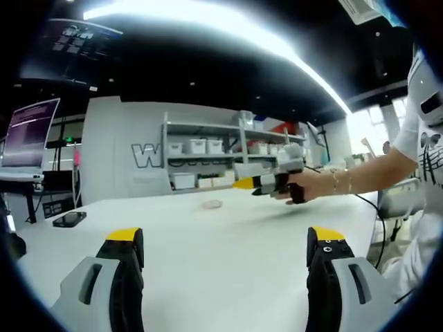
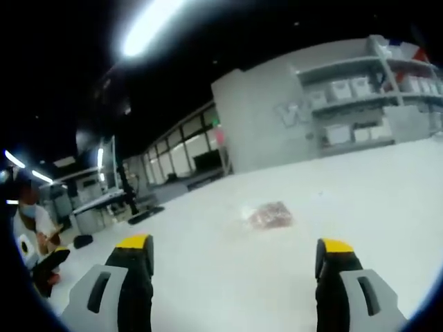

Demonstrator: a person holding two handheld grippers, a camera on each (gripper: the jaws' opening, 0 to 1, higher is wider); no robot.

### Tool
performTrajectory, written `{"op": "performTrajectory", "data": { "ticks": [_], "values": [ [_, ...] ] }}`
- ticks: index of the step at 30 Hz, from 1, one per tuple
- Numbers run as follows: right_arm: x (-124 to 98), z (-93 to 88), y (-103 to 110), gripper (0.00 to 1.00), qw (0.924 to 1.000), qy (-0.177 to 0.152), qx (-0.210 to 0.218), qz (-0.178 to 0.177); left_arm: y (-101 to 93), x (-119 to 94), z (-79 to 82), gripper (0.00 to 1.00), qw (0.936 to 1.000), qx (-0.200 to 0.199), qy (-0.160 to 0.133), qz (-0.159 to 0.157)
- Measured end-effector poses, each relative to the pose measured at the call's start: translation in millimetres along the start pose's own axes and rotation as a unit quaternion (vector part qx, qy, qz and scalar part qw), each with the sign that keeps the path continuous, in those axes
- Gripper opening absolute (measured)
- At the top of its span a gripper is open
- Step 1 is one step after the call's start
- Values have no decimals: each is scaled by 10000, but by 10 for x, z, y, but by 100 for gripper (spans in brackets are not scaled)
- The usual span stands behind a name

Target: Open the resealable bag by pulling the two sides of the seal apart until the entire bag opening is separated and visibly accessible.

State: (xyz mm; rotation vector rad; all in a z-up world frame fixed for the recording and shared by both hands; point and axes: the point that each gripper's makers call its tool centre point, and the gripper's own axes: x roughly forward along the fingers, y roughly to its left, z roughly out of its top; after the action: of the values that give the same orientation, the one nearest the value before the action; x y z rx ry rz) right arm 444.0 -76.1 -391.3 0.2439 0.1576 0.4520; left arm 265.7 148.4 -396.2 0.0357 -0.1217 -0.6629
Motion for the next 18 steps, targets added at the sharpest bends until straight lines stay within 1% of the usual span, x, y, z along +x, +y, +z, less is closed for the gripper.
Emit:
{"op": "performTrajectory", "data": {
  "ticks": [7,18],
  "values": [
    [-113,7,29,99,9999,-66,47,76,1,4,-12,97,10000,5,20,-2],
    [-275,-39,39,98,9997,-79,151,168,-3,6,-14,97,10000,7,24,6]
  ]
}}
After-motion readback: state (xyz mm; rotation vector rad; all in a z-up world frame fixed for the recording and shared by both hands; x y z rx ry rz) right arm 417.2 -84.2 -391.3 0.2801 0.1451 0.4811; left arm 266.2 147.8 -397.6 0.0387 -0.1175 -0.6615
